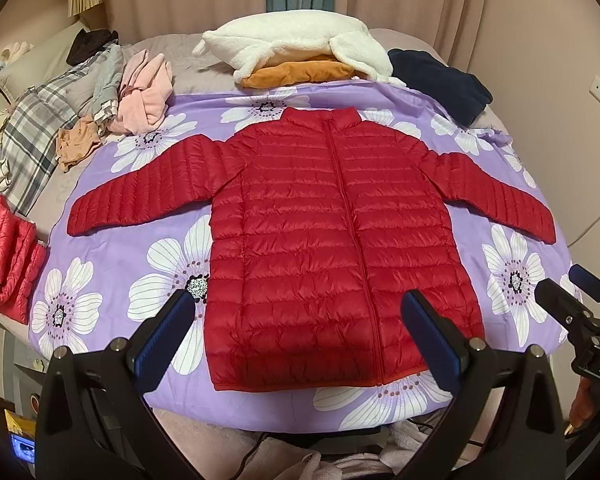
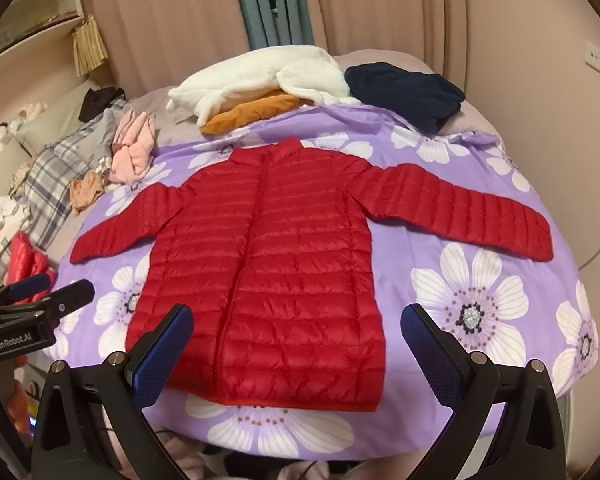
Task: Fold large clothes
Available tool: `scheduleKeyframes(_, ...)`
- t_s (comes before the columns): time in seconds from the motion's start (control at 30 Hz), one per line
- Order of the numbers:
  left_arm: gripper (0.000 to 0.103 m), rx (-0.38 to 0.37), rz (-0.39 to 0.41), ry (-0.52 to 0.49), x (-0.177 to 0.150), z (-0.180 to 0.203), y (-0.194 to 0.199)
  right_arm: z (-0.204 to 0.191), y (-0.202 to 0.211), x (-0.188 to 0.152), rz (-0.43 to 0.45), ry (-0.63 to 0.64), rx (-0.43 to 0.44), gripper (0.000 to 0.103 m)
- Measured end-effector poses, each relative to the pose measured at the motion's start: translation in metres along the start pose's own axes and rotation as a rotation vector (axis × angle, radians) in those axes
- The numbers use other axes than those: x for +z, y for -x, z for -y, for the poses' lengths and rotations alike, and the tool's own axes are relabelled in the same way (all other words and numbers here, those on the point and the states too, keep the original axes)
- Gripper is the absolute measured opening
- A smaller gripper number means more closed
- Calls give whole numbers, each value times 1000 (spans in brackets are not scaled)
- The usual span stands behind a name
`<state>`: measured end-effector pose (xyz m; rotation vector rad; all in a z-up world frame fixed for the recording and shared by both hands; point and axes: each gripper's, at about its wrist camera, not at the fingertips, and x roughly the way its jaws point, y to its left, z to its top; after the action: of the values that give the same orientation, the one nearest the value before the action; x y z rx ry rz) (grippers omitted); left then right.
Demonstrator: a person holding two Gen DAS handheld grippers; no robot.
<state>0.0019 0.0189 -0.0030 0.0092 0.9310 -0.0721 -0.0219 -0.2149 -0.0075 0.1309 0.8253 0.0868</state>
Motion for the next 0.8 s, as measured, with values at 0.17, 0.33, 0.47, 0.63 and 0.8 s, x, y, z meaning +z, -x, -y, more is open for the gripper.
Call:
scheduleKeyframes(0.17,103,-1,-4,-2,0,0,-2,0,0,-1,2,1,0,102)
scheduleKeyframes(0.33,103,-5,-3,-7,-1,0,0,0,0,-1,1,0,1,102)
scheduleKeyframes(0.47,103,-3,-3,-7,-1,1,-2,1,0,-1,1,1,2,102)
scheduleKeyframes(0.63,103,-5,-7,-9,-2,3,-3,0,0,0,1,1,3,102)
scheduleKeyframes(0.8,103,-5,-6,-9,-2,3,-3,0,0,-1,2,3,3,102)
